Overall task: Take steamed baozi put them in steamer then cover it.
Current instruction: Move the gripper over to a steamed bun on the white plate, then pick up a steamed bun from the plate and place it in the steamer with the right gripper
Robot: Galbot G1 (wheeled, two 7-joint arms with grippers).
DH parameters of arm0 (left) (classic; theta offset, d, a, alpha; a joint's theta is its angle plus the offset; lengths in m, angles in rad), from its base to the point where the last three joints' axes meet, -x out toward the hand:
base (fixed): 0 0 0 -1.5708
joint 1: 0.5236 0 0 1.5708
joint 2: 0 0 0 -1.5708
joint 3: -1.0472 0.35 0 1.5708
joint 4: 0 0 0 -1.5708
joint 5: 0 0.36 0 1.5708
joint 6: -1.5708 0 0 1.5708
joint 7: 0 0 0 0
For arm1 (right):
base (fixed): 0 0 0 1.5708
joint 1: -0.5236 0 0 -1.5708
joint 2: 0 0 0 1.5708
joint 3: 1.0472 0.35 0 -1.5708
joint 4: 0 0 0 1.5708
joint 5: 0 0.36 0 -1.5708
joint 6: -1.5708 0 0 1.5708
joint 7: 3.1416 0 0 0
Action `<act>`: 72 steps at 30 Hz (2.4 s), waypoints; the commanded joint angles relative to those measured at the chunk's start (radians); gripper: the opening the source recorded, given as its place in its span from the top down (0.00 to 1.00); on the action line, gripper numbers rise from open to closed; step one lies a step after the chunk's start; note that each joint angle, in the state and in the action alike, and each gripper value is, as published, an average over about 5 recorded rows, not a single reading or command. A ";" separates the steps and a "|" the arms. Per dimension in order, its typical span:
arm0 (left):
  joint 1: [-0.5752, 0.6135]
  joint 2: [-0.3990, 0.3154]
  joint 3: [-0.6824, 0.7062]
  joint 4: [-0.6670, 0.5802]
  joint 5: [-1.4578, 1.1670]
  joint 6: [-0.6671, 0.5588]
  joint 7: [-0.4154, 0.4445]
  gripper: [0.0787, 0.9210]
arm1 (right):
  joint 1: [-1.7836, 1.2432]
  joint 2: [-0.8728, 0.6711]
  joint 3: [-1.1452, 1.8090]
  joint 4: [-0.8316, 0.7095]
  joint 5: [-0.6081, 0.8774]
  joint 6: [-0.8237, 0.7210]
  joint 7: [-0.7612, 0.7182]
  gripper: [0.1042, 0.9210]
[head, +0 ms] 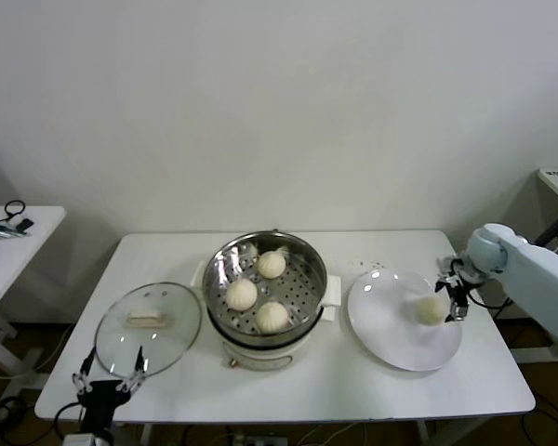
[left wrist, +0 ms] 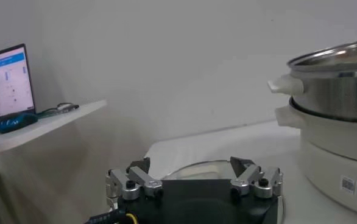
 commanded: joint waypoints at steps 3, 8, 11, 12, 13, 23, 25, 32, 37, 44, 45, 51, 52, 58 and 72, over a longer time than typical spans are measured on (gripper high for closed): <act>0.000 -0.001 -0.001 0.005 0.004 -0.002 0.000 0.12 | -0.027 0.062 0.019 -0.052 -0.020 0.006 -0.004 0.12; 0.001 -0.002 -0.002 0.006 0.005 -0.004 0.000 0.12 | -0.022 0.058 0.008 -0.055 -0.031 0.015 -0.009 0.13; 0.001 -0.003 -0.001 0.005 0.006 -0.003 -0.001 0.12 | -0.019 0.056 0.006 -0.053 -0.031 0.017 -0.010 0.15; 0.001 -0.004 -0.001 0.003 0.006 -0.002 -0.001 0.12 | -0.017 0.055 0.004 -0.051 -0.029 0.017 -0.010 0.17; 0.000 -0.005 0.000 0.002 0.006 -0.001 -0.002 0.12 | -0.015 0.054 0.001 -0.050 -0.025 0.017 -0.011 0.19; 0.005 -0.010 0.001 -0.004 0.010 -0.003 -0.002 0.12 | 0.034 0.037 -0.053 -0.029 0.038 0.009 -0.009 0.27; 0.007 -0.009 0.002 -0.005 0.008 -0.004 -0.002 0.12 | 0.073 0.031 -0.083 -0.017 0.071 0.005 -0.005 0.28; 0.006 -0.005 0.015 -0.015 -0.002 0.004 -0.004 0.12 | 0.364 0.025 -0.314 0.077 0.316 -0.055 0.021 0.28; 0.004 -0.009 0.031 -0.018 -0.001 0.005 -0.004 0.12 | 0.579 0.071 -0.497 0.137 0.523 -0.111 0.038 0.28; 0.008 -0.002 0.050 -0.022 -0.017 -0.002 -0.007 0.12 | 0.789 0.173 -0.646 0.226 0.761 -0.179 0.083 0.28; 0.006 0.000 0.052 -0.024 -0.021 -0.001 -0.007 0.12 | 0.804 0.188 -0.656 0.235 0.784 -0.188 0.090 0.27; -0.003 0.005 0.067 -0.031 -0.021 -0.001 -0.012 0.12 | 0.874 0.275 -0.718 0.280 0.917 -0.224 0.135 0.28; -0.003 0.005 0.070 -0.029 -0.021 -0.003 -0.014 0.12 | 0.880 0.290 -0.726 0.289 0.941 -0.232 0.147 0.28; 0.003 0.012 0.078 -0.027 -0.028 -0.012 -0.017 0.12 | 0.889 0.363 -0.762 0.341 1.040 -0.278 0.215 0.27; -0.018 0.035 0.075 -0.008 -0.034 -0.017 -0.021 0.12 | 0.833 0.492 -0.904 0.380 1.072 -0.292 0.252 0.27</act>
